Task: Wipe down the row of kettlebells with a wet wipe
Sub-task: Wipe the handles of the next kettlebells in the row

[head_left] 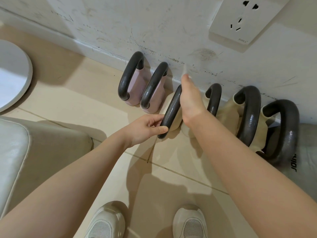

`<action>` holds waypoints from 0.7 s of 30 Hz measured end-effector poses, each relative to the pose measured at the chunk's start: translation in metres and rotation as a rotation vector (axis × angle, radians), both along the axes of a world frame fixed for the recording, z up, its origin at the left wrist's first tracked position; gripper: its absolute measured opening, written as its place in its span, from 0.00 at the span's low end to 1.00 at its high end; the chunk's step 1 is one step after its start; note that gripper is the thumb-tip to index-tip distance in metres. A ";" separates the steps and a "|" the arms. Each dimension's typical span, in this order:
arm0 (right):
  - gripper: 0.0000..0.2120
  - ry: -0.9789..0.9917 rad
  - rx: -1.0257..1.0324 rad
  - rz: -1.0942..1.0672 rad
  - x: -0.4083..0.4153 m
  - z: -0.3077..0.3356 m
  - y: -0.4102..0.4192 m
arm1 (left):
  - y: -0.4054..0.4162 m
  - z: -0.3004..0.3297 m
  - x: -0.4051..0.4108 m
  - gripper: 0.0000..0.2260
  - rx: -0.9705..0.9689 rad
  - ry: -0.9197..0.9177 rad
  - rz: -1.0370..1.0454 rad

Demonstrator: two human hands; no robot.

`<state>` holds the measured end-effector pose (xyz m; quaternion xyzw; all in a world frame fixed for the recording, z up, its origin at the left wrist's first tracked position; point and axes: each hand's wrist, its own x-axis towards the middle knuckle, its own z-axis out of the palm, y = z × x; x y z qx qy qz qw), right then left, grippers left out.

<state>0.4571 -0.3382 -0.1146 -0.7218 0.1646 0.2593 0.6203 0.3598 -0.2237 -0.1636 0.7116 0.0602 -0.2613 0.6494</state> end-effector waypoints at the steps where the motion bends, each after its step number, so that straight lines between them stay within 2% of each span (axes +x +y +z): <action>1: 0.20 -0.114 -0.046 0.094 -0.002 -0.004 -0.002 | 0.001 0.000 0.000 0.17 0.003 0.002 0.000; 6: 0.21 -0.682 -0.461 0.601 0.010 -0.018 -0.022 | 0.001 0.004 0.003 0.18 -0.019 0.009 0.035; 8: 0.24 -0.834 -0.619 0.854 0.006 -0.017 -0.026 | 0.001 0.005 0.008 0.19 -0.028 0.019 0.051; 10: 0.26 -0.977 -0.762 1.075 -0.003 -0.018 -0.029 | 0.000 0.007 0.015 0.16 -0.018 0.028 0.063; 12: 0.25 -1.060 -0.829 1.207 -0.006 -0.019 -0.033 | -0.002 0.008 0.019 0.12 -0.007 0.027 0.070; 14: 0.25 -1.091 -0.856 1.221 0.003 -0.017 -0.038 | -0.006 0.009 0.022 0.11 -0.010 0.024 0.074; 16: 0.27 -1.031 -0.880 1.172 0.013 -0.012 -0.040 | -0.009 0.008 0.023 0.08 -0.027 0.028 0.101; 19: 0.25 -0.913 -0.926 1.023 0.012 -0.014 -0.041 | -0.012 0.012 0.031 0.12 -0.029 0.038 0.149; 21: 0.27 -0.887 -0.904 1.013 0.000 -0.019 -0.043 | -0.012 0.015 0.039 0.14 -0.008 0.038 0.132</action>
